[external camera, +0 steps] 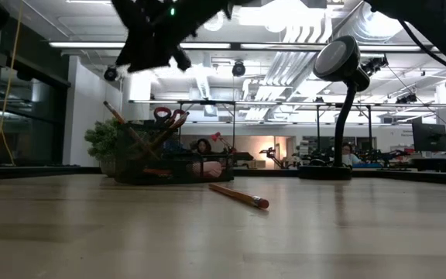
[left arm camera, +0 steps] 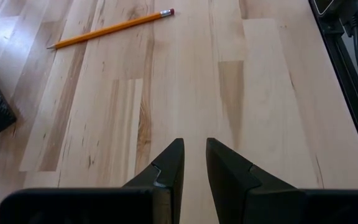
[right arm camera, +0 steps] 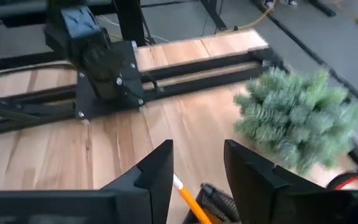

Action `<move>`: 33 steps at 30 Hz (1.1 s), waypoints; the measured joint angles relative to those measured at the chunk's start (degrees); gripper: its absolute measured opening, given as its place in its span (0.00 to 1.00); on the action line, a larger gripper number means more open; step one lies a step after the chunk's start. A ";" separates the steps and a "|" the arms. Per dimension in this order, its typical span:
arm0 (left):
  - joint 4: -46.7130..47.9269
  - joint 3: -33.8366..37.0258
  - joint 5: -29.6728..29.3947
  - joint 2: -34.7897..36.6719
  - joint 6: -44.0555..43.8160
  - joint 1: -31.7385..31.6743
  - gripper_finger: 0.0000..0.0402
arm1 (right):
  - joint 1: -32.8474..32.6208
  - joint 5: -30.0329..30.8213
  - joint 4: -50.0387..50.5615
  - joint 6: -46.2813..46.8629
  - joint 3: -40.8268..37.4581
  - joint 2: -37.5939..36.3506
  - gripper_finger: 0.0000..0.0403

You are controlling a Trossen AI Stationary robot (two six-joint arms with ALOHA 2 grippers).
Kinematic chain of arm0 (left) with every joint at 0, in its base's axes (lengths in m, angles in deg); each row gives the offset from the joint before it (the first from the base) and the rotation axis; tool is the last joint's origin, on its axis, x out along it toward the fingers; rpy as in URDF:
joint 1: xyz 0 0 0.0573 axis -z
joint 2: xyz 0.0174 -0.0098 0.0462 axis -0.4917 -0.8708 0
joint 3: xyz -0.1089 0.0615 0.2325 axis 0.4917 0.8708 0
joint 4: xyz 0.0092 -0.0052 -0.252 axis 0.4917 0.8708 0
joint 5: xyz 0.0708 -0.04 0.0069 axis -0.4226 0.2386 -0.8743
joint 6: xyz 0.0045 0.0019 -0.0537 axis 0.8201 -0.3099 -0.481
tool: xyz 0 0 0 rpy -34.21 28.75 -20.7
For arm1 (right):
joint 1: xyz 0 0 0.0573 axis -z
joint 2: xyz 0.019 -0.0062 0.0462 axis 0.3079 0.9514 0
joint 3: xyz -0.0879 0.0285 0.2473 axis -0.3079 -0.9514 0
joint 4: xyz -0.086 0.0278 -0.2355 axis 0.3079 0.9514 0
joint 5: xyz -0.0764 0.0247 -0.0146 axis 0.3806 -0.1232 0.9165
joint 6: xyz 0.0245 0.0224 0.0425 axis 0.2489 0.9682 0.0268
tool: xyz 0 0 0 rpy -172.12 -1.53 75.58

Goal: Pick and place office supplies into organizer
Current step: Put the orange pencil into the black desk organizer

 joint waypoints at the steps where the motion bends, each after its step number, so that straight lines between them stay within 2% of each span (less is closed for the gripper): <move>1: 0.06 0.00 -0.01 0.00 0.01 0.00 0.14 | 0.00 -0.11 1.80 -0.91 1.72 -0.03 0.33; 8: 0.74 0.00 -0.02 0.00 0.39 0.00 0.14 | -2.61 0.03 23.10 -2.10 10.83 -0.11 0.31; 13: 1.79 0.00 -0.01 0.00 0.51 0.00 0.14 | -6.26 -0.11 36.80 7.39 12.14 -0.11 0.31; 17: 2.00 0.00 0.00 0.00 1.47 0.00 0.14 | -10.03 -0.21 43.05 17.89 9.65 -0.04 0.31; 23: 1.95 0.00 0.30 0.00 3.47 0.00 0.14 | -15.72 -3.74 43.48 34.28 2.70 0.07 0.31; 27: 1.82 0.00 2.41 0.00 5.77 0.00 0.14 | -18.07 -3.48 43.78 43.99 -0.74 0.09 0.31; 33: 1.77 0.00 6.05 0.00 8.40 0.04 0.14 | -16.32 -0.21 43.76 52.94 -2.94 0.07 0.31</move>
